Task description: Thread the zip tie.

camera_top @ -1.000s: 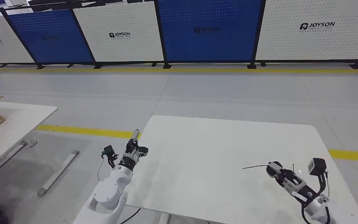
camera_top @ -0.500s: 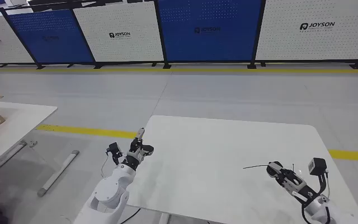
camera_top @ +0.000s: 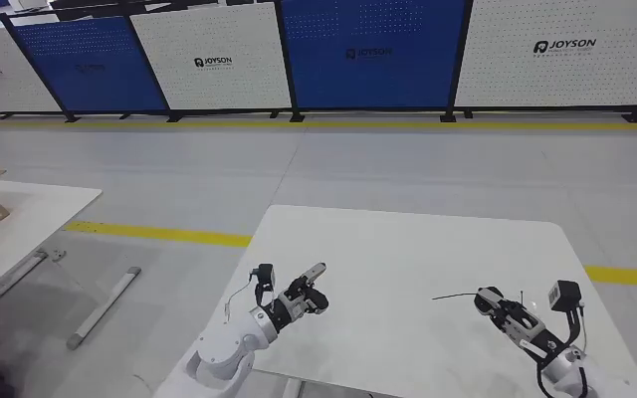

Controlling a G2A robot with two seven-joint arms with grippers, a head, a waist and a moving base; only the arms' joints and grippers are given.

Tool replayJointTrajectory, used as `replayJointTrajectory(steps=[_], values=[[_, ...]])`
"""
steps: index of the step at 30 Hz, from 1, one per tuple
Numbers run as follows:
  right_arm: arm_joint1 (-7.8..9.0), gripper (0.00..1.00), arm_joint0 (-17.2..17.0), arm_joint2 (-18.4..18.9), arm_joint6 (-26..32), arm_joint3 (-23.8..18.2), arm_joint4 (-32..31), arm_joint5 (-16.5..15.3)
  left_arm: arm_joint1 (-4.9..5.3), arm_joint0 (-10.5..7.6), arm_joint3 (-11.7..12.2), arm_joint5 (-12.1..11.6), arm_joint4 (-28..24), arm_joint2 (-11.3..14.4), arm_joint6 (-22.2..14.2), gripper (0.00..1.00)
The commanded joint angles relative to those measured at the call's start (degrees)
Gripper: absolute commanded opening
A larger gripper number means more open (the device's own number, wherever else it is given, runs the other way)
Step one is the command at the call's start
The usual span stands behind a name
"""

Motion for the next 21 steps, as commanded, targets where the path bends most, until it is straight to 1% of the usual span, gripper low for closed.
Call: replayJointTrajectory(steps=[1,8,9,10,12,13,15,17,19,20,21], values=[[0.0,0.0,0.0,0.0,0.0,0.0,0.0,0.0,0.0,0.03,-0.1,0.0,0.0,-0.1,0.1,1.0],[0.0,0.0,0.0,0.0,0.0,0.0,0.0,0.0,-0.01,-0.02,0.0,-0.1,-0.1,0.0,0.2,1.0],[-0.07,0.0,0.0,-0.1,-0.5,-0.1,0.4,-0.3,-0.1,-0.09,0.0,-1.4,-0.5,-0.3,1.7,1.0],[-0.23,0.0,-0.2,-0.4,-1.2,-0.3,1.7,-1.1,-0.13,0.26,-0.1,-2.7,-0.6,-0.1,1.7,1.0],[-0.69,0.0,-0.5,-1.0,-3.0,-0.1,5.8,-3.6,-0.05,1.31,-0.6,-5.6,0.3,0.4,0.0,1.0],[-0.86,0.0,-0.6,-1.3,-3.9,-0.2,6.8,-4.7,-0.03,1.78,-0.9,-6.0,-0.2,0.8,-1.2,1.0],[-1.22,0.0,-1.0,-2.2,-5.8,-0.5,8.0,-7.3,0.03,1.96,-1.4,-5.8,-1.3,1.2,-3.4,1.0],[-1.58,0.0,-1.3,-3.4,-7.3,-0.9,8.6,-9.5,0.02,1.69,-2.1,-5.2,-1.9,2.5,-5.2,1.0],[-1.89,0.0,-1.5,-4.9,-8.5,-1.2,8.3,-10.6,-0.12,1.0,-2.4,-5.0,-1.9,4.2,-5.1,1.0],[-2.03,0.0,-1.4,-5.5,-9.1,-1.1,8.5,-10.6,-0.22,0.52,-2.2,-4.7,-2.0,5.2,-5.0,1.0],[-2.16,0.0,-1.3,-6.2,-9.2,-0.8,9.1,-9.8,-0.36,-0.29,-1.8,-4.7,-1.4,6.1,-3.8,1.0]])
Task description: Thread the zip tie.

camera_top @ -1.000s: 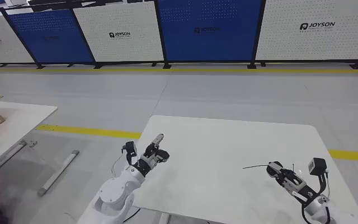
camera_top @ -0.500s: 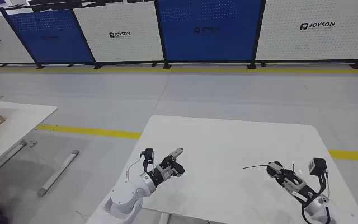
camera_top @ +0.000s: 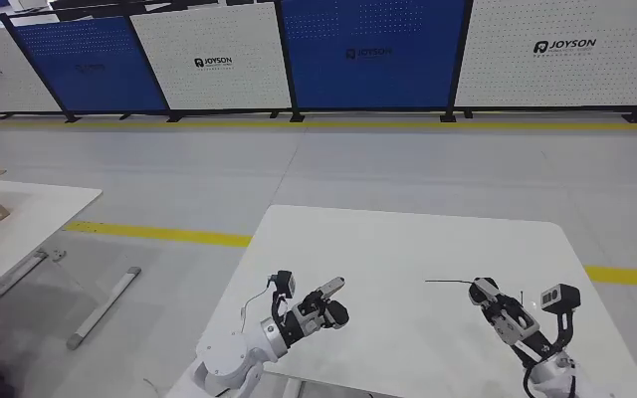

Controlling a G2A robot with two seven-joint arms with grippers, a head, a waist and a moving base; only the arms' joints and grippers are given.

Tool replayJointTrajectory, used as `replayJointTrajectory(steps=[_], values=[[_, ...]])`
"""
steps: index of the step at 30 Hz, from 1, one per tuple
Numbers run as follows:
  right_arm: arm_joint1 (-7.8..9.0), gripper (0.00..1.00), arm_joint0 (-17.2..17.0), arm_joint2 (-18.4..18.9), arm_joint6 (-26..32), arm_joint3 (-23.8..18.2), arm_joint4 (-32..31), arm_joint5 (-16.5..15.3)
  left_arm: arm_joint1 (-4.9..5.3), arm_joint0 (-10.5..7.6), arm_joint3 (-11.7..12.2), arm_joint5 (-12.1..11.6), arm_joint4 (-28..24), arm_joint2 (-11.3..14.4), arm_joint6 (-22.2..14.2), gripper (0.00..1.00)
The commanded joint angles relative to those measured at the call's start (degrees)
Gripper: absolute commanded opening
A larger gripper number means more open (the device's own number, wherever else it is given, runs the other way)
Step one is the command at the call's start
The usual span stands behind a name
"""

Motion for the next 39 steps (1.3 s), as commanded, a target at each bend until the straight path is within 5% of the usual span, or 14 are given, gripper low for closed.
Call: replayJointTrajectory(steps=[1,3,17,24,31,39], values=[[-0.16,0.0,0.4,-1.0,-0.1,0.4,0.6,1.4,-0.32,-1.54,0.9,-0.3,1.1,2.0,3.0,1.0],[-0.16,0.0,0.4,-1.0,-0.1,0.4,0.6,1.4,-0.81,-3.33,2.7,0.4,0.7,4.5,5.6,1.0],[-0.22,0.0,0.5,-1.1,-0.9,0.3,0.2,1.5,-0.82,-3.4,2.7,0.4,0.7,4.6,5.7,1.0],[-1.19,0.0,2.6,-5.8,-6.7,1.1,-5.2,1.9,-1.65,-8.31,3.0,3.4,1.7,9.4,9.3,1.0],[-2.31,0.0,6.1,-12.1,-10.2,2.5,-11.2,5.3,-3.19,-14.27,7.3,3.9,-0.1,14.8,14.8,1.0],[-2.31,0.0,6.1,-12.1,-10.2,2.5,-11.2,5.3,-3.25,-14.5,7.4,4.0,-0.1,15.0,15.1,1.0]])
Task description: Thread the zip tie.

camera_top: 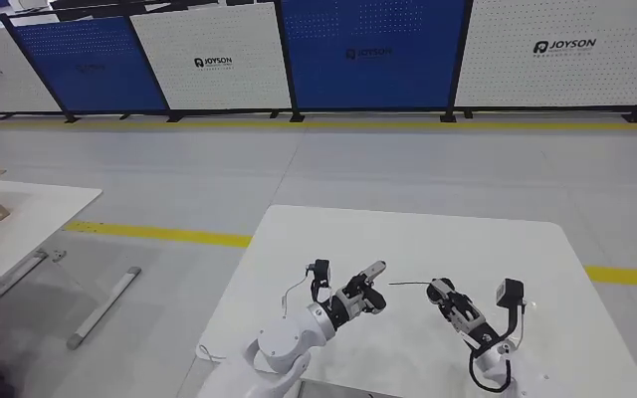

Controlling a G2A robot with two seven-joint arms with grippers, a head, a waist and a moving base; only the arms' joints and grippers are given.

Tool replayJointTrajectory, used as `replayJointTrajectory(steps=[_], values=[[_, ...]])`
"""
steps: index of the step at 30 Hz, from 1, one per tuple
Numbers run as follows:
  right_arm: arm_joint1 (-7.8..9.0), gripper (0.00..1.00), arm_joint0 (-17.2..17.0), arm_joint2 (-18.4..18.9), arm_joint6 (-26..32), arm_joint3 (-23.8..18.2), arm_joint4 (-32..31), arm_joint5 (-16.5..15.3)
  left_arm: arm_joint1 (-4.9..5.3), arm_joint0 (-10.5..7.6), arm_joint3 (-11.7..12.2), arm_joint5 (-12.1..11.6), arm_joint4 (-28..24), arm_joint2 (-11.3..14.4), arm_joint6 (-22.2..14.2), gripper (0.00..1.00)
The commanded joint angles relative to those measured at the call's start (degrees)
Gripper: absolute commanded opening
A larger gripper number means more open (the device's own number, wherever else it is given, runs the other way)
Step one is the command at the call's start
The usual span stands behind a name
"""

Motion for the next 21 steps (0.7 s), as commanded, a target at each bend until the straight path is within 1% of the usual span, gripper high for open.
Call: replayJointTrajectory(steps=[1,4,7,10,12,21], values=[[0.0,0.0,0.0,0.0,0.0,0.0,0.0,0.0,0.0,0.0,0.0,0.0,0.0,0.0,0.0,1.0],[-0.25,0.0,0.0,-0.8,-0.3,0.0,0.7,0.0,0.0,0.0,0.0,0.0,0.0,0.0,0.0,1.0],[-0.97,0.0,0.9,-3.5,-2.3,0.6,0.5,-1.2,0.0,0.0,0.0,0.0,0.0,0.0,0.0,1.0],[-2.01,0.0,2.5,-7.0,-8.1,1.9,-3.2,-3.1,0.0,0.0,0.0,0.0,0.0,0.0,0.0,1.0],[-2.66,0.0,3.2,-9.2,-10.3,2.9,-4.1,-3.9,0.0,0.0,0.0,0.0,0.0,0.0,0.0,1.0],[-2.66,0.0,3.2,-9.2,-10.3,2.9,-4.1,-3.9,0.0,0.0,0.0,0.0,0.0,0.0,0.0,1.0]])
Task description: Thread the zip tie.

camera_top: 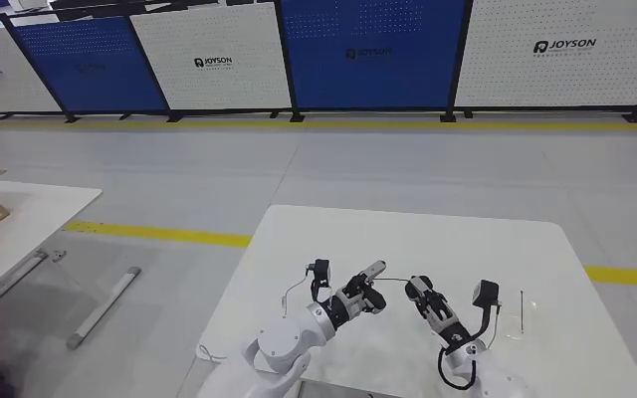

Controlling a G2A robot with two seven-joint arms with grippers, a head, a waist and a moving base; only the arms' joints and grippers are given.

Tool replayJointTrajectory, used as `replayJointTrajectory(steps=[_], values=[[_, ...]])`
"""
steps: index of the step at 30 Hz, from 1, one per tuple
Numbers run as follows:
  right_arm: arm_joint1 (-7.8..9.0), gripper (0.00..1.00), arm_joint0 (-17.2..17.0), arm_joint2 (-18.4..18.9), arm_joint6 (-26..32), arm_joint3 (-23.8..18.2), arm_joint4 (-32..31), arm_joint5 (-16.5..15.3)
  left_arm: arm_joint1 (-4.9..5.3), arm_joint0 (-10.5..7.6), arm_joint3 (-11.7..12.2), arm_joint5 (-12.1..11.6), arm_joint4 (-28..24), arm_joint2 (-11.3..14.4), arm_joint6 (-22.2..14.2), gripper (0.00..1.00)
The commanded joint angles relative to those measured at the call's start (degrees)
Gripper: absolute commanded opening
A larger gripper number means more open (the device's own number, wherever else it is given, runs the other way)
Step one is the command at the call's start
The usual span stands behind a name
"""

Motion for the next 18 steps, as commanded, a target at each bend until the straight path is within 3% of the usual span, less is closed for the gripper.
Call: replayJointTrajectory(steps=[1,8,12,18], values=[[0.0,0.0,0.0,0.0,0.0,0.0,0.0,0.0,0.0,0.0,0.0,0.0,0.0,0.0,0.0,1.0],[0.0,0.0,0.0,0.0,0.0,0.0,0.0,0.0,-0.15,-0.08,-0.5,-0.8,-0.9,0.1,0.7,1.0],[0.0,0.0,0.0,0.0,0.0,0.0,0.0,0.0,-0.2,-0.88,-0.5,2.0,0.6,1.1,0.9,1.0],[0.0,0.0,0.0,0.0,0.0,0.0,0.0,0.0,-0.2,-0.88,-0.5,2.0,0.6,1.1,0.9,1.0]])
